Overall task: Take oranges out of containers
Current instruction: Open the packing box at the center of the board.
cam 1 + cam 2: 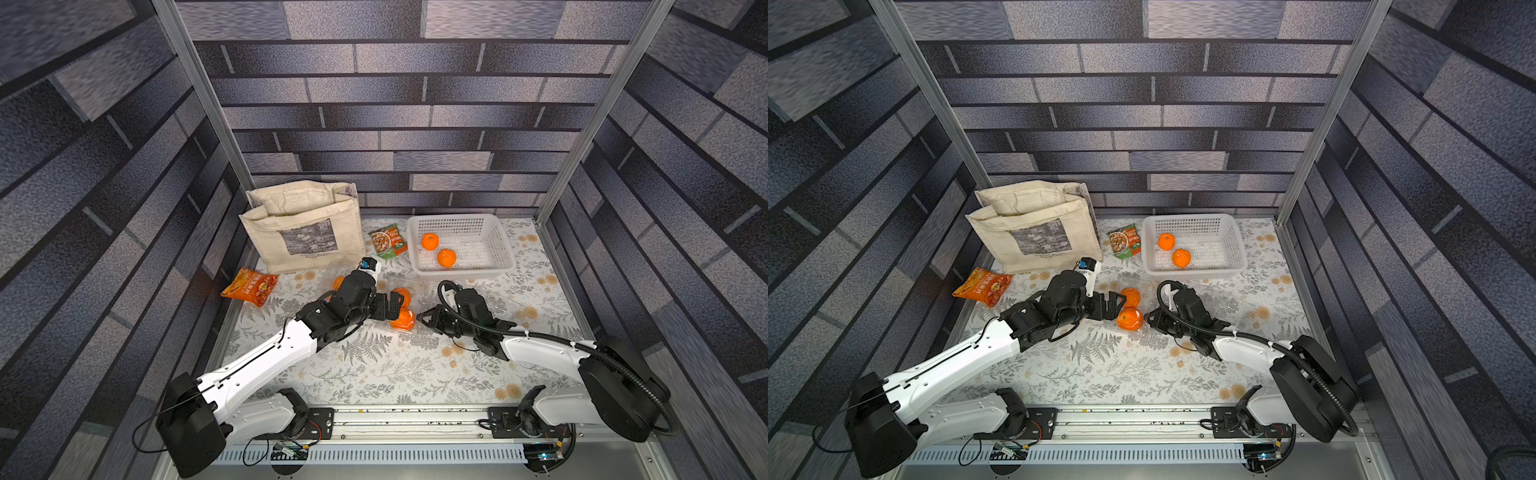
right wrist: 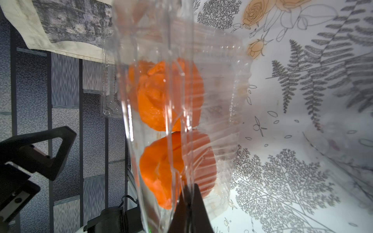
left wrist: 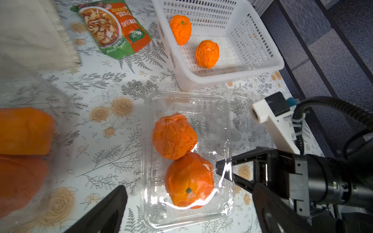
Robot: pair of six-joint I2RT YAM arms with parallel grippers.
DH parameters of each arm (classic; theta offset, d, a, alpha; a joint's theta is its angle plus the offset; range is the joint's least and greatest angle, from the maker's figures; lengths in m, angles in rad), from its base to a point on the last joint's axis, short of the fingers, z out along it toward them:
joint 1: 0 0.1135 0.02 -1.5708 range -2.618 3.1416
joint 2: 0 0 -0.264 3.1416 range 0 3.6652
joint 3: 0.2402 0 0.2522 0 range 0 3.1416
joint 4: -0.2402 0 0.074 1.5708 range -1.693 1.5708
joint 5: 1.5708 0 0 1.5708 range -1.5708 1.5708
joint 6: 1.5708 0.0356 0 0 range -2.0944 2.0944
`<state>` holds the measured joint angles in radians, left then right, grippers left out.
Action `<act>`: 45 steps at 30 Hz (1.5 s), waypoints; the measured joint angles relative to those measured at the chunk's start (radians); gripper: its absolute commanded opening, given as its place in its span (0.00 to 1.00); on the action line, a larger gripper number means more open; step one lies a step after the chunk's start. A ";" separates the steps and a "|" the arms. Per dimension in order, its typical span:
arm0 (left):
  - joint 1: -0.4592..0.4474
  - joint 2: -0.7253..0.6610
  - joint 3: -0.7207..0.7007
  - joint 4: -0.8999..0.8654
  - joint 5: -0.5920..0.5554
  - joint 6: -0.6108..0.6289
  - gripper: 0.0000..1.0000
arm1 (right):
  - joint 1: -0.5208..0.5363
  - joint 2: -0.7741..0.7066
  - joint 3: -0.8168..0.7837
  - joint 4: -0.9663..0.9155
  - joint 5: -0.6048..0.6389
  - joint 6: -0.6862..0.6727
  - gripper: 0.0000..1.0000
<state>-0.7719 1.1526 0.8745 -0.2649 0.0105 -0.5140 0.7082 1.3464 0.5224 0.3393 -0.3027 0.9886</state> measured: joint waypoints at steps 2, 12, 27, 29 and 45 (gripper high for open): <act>-0.025 0.046 -0.002 0.061 0.037 0.000 0.89 | 0.000 0.000 0.011 -0.004 -0.006 -0.008 0.00; -0.061 0.342 0.095 0.103 0.111 0.019 0.61 | -0.003 -0.001 0.029 -0.064 -0.017 -0.045 0.00; -0.171 0.482 0.267 -0.066 -0.079 0.116 0.51 | -0.006 -0.051 0.032 -0.211 -0.006 -0.136 0.00; -0.179 0.490 0.274 -0.073 -0.090 0.121 0.44 | -0.006 -0.053 0.032 -0.221 -0.005 -0.144 0.00; -0.191 0.566 0.342 -0.101 -0.089 0.121 0.00 | -0.013 -0.103 0.008 -0.271 0.040 -0.153 0.00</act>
<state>-0.9627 1.7184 1.2163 -0.3656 -0.0788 -0.3935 0.6952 1.2434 0.5308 0.0681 -0.2630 0.8360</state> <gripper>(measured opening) 0.042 0.044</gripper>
